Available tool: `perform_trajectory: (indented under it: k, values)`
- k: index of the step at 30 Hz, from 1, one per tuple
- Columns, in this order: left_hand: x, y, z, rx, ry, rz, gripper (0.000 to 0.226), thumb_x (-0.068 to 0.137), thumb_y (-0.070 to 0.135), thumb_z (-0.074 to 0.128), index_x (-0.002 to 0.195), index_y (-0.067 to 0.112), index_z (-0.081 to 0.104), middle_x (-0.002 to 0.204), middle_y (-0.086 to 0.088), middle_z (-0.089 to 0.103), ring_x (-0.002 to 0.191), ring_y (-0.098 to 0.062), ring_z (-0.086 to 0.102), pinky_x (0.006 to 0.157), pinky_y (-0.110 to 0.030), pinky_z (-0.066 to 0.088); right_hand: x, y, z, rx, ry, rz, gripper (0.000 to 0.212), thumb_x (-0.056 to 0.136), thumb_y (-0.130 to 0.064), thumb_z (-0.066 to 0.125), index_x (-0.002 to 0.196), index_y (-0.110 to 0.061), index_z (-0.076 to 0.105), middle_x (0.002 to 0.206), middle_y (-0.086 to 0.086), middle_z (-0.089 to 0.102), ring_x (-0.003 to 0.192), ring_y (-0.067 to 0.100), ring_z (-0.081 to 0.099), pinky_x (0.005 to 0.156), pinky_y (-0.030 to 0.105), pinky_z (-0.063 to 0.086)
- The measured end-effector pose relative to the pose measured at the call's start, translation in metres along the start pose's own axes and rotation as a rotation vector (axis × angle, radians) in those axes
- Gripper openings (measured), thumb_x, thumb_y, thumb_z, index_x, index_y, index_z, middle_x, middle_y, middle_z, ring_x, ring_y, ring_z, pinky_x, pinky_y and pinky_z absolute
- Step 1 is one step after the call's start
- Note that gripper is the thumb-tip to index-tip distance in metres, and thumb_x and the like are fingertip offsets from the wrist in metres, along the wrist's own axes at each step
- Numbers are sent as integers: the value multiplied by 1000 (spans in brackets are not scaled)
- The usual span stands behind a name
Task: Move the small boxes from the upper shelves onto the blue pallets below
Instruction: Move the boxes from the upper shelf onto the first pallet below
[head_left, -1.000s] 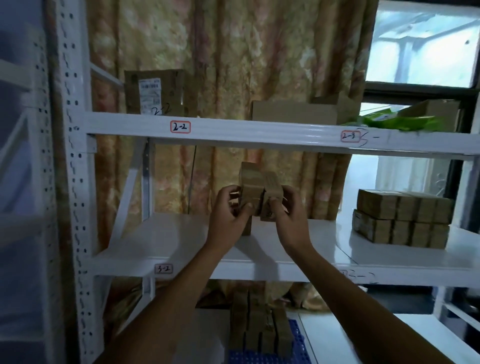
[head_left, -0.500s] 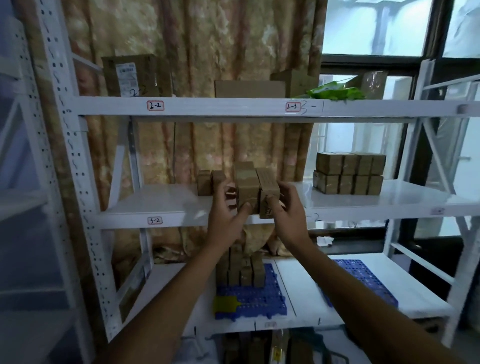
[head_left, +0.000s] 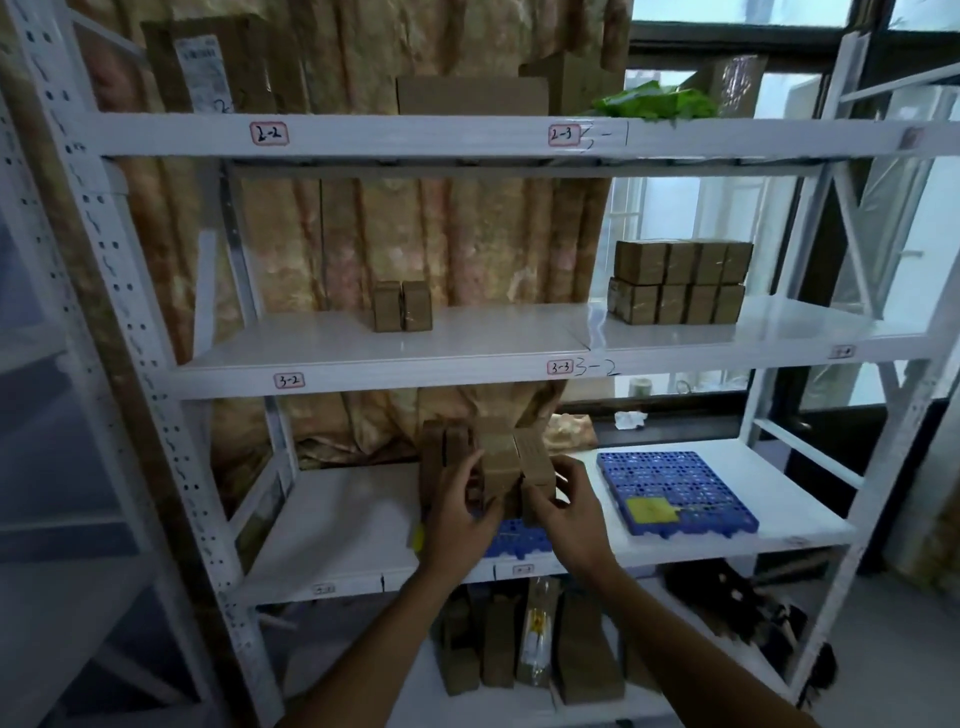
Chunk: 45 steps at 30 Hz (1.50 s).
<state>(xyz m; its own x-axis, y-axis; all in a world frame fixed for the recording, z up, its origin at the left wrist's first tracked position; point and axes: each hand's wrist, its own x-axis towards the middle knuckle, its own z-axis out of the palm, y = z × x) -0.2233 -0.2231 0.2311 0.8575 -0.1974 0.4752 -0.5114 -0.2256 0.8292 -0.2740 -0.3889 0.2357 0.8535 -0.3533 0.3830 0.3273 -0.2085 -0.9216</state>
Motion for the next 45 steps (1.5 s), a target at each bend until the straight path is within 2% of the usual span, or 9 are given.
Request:
perform_trajectory:
  k: [4, 8, 15, 21, 24, 29, 33, 36, 45]
  values:
    - [-4, -39, 14, 10, -42, -102, 62, 92, 21, 74, 146, 38, 47, 145, 6, 52, 129, -7, 56, 105, -40, 53, 0, 38, 7, -26, -3, 88, 51, 77, -50, 77, 121, -35, 57, 111, -22, 71, 101, -2, 70, 70, 25, 63]
    - [10, -80, 37, -36, -77, -173, 60, 93, 22, 73, 145, 36, 47, 144, 7, 54, 130, -8, 55, 106, -42, 53, 25, 80, 14, -97, -21, 178, 58, 75, -49, 81, 124, -36, 54, 119, -15, 70, 106, 4, 71, 82, 33, 65]
    - [64, -144, 75, -35, -45, -308, 53, 97, 60, 54, 145, 39, 49, 143, 10, 58, 127, -10, 58, 103, -39, 54, 87, 144, 30, -125, 17, 249, 62, 63, -55, 82, 116, -42, 52, 116, -20, 66, 108, 2, 67, 86, 27, 62]
    - [112, -180, 101, -91, 80, -410, 21, 102, 42, 58, 122, 36, 54, 116, 11, 67, 106, -10, 66, 85, -27, 57, 129, 182, 49, -154, 75, 294, 57, 64, -52, 80, 111, -38, 51, 110, -18, 67, 101, -8, 67, 74, 14, 57]
    - [129, -192, 108, -127, 102, -465, 8, 102, 36, 60, 108, 32, 56, 100, 13, 66, 92, 2, 65, 71, -11, 47, 151, 196, 56, -144, 72, 315, 58, 65, -49, 82, 114, -39, 51, 114, -14, 68, 103, -1, 70, 79, 22, 62]
    - [157, -209, 113, -140, 181, -497, 10, 102, 28, 61, 108, 19, 60, 94, 0, 66, 83, -1, 60, 69, -14, 44, 184, 209, 69, -145, 36, 319, 60, 69, -43, 83, 118, -34, 50, 121, -1, 70, 111, 18, 72, 90, 50, 63]
    - [173, -219, 111, -108, 210, -524, 20, 102, 29, 62, 114, 12, 64, 95, 1, 65, 84, -9, 60, 69, -10, 42, 203, 219, 79, -152, 23, 311, 53, 81, -22, 87, 114, -39, 50, 121, 2, 69, 111, 20, 71, 91, 51, 62]
    - [182, -227, 113, -35, 190, -576, 30, 102, 34, 60, 122, 11, 64, 107, -5, 66, 96, -18, 61, 76, -24, 44, 214, 229, 82, -147, 2, 332, 51, 81, -24, 86, 116, -35, 50, 119, -3, 69, 110, 19, 71, 90, 50, 62]
    - [196, -230, 115, 26, 194, -582, 42, 105, 31, 55, 142, 11, 54, 137, -9, 60, 122, -25, 60, 101, -43, 50, 238, 243, 95, -149, 6, 340, 54, 77, -41, 87, 113, -55, 49, 110, -42, 63, 101, -18, 63, 71, 3, 52]
